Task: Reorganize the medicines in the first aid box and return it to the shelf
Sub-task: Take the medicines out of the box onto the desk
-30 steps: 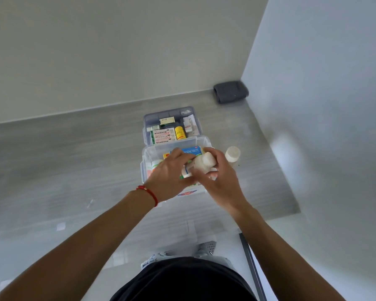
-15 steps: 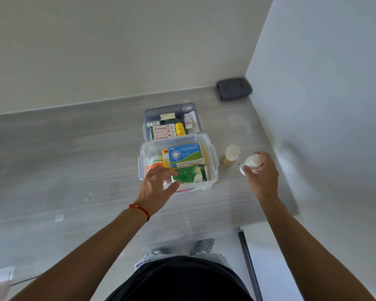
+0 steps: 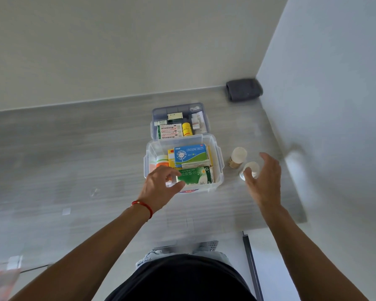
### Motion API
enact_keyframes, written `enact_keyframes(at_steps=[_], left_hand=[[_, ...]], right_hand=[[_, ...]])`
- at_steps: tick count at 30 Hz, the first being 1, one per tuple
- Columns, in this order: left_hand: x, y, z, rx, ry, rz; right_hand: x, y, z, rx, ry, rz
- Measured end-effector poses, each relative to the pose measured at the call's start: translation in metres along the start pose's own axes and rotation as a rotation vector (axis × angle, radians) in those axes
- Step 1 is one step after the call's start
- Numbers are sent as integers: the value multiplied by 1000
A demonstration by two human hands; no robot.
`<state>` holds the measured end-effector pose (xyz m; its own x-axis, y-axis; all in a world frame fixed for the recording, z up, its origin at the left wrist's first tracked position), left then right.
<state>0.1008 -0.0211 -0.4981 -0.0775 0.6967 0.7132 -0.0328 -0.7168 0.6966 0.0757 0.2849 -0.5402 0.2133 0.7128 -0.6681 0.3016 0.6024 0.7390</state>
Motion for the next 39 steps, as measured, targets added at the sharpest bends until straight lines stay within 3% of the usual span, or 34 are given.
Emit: enact_keyframes(at_steps=[3, 5, 10, 29, 34, 37, 39], left_hand=[[1, -3, -6, -10, 62, 8], [2, -5, -11, -12, 102, 5], [3, -8, -15, -54, 139, -29], [4, -5, -26, -116, 122, 128], [5, 1, -26, -53, 113, 315], [3, 10, -23, 25, 138, 556], [-1, 12, -23, 50, 189, 591]], right_hand=[[-32, 12, -2, 93, 374, 13], [-63, 9, -4, 66, 588, 21], [-112, -21, 11, -273, 794, 153], [-129, -47, 16, -589, 640, 535], [-133, -31, 14, -570, 582, 323], [-133, -6, 2, -479, 433, 31], [-125, 16, -9, -360, 302, -126]])
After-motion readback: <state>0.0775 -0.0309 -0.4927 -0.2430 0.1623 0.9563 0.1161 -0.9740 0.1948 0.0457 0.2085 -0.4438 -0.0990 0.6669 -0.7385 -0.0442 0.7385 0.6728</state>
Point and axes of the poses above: each hand's wrist, its own z-axis away from the middle knuckle, its own y-axis out of the back of the hand, x = y × z, the point moved 1 cm from there along -z, towards the middle knuckle, and after that the axes turned 5 degrees about x, right-handed, at the moved point
